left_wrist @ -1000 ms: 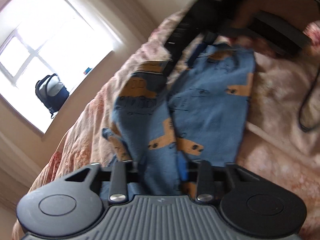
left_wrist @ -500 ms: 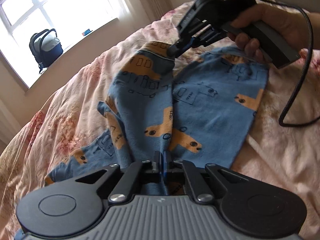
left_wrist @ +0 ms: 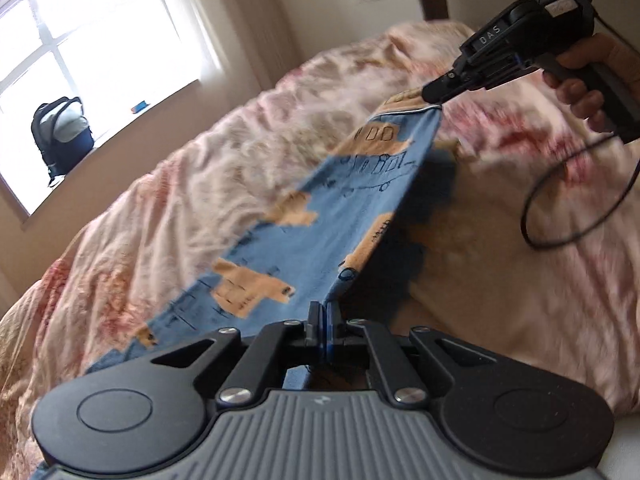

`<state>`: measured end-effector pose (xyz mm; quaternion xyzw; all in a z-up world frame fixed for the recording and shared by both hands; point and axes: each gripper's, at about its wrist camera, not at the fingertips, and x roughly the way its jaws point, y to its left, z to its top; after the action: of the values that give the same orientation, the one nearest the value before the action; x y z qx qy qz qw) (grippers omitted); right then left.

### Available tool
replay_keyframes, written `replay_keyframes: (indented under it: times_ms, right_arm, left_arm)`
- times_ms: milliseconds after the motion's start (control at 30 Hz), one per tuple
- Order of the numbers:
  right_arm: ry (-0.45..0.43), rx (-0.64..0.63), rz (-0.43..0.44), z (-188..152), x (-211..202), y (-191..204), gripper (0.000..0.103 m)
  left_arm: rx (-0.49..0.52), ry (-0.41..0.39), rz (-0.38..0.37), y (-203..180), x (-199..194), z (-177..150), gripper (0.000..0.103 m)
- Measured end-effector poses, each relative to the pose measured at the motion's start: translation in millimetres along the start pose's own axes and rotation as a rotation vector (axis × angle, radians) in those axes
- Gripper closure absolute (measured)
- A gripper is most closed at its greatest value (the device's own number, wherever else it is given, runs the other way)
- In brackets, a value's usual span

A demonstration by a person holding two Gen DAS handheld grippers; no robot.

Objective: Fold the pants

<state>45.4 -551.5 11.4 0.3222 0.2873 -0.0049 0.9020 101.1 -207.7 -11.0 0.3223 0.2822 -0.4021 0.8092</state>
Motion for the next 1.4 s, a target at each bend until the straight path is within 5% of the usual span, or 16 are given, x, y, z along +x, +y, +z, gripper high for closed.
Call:
replay_keyframes:
  times_ms: [200, 267, 300, 333, 400, 567, 767, 900, 1067, 1167, 1233, 1300, 1367, 1400]
  right_arm:
    - [0.045, 0.030, -0.098, -45.9, 16.0, -18.3, 0.098]
    - [0.041, 0.017, -0.100, -52.3, 12.5, -17.4, 0.098]
    - [0.037, 0.005, -0.101, -53.3, 10.6, -16.2, 0.098]
    - [0.033, -0.011, -0.105, -54.0, 8.4, -15.1, 0.097]
    - [0.026, -0.046, -0.113, -55.1, 6.3, -11.7, 0.089]
    - [-0.032, -0.179, -0.182, -62.1, 10.4, -0.6, 0.053]
    - [-0.050, -0.202, -0.161, -66.5, 16.1, -4.5, 0.034]
    - [-0.032, -0.231, -0.131, -67.8, 22.1, -5.7, 0.025]
    - [-0.005, -0.237, -0.095, -66.9, 31.6, -10.7, 0.020]
    - [0.000, -0.213, -0.059, -64.9, 34.1, -14.6, 0.020]
    - [0.002, -0.202, -0.041, -64.7, 34.1, -17.0, 0.024]
    - [-0.003, -0.189, -0.039, -63.9, 33.3, -19.4, 0.034]
    - [-0.005, -0.168, -0.038, -62.7, 33.4, -22.6, 0.059]
    - [-0.003, -0.160, -0.042, -62.7, 33.9, -23.6, 0.062]
  left_arm:
    - [0.018, 0.042, -0.019, -10.8, 19.5, -11.8, 0.100]
    - [-0.036, 0.041, -0.080, 1.3, 14.6, -9.4, 0.091]
    - [-0.072, 0.034, -0.110, 10.0, 12.5, -7.9, 0.068]
    - [-0.101, 0.027, -0.119, 16.5, 10.3, -5.5, 0.032]
    - [-0.152, -0.017, -0.076, 28.9, 9.3, 3.8, 0.004]
    - [-0.189, -0.077, -0.074, 43.0, 38.2, 46.3, 0.003]
    - [-0.082, -0.100, -0.142, 46.1, 111.5, 109.9, 0.003]
    - [-0.127, -0.060, -0.215, 54.5, 156.1, 133.7, 0.004]
    - [-0.173, 0.101, -0.377, 58.4, 199.5, 141.4, 0.013]
    - [-0.203, 0.123, -0.429, 62.6, 204.1, 139.1, 0.025]
    - [-0.193, 0.130, -0.471, 62.8, 202.6, 139.9, 0.056]
    - [-0.162, 0.138, -0.466, 58.2, 197.9, 141.9, 0.064]
    - [-0.128, 0.128, -0.436, 52.6, 193.9, 143.4, 0.081]
    - [-0.120, 0.119, -0.412, 50.9, 190.8, 143.3, 0.091]
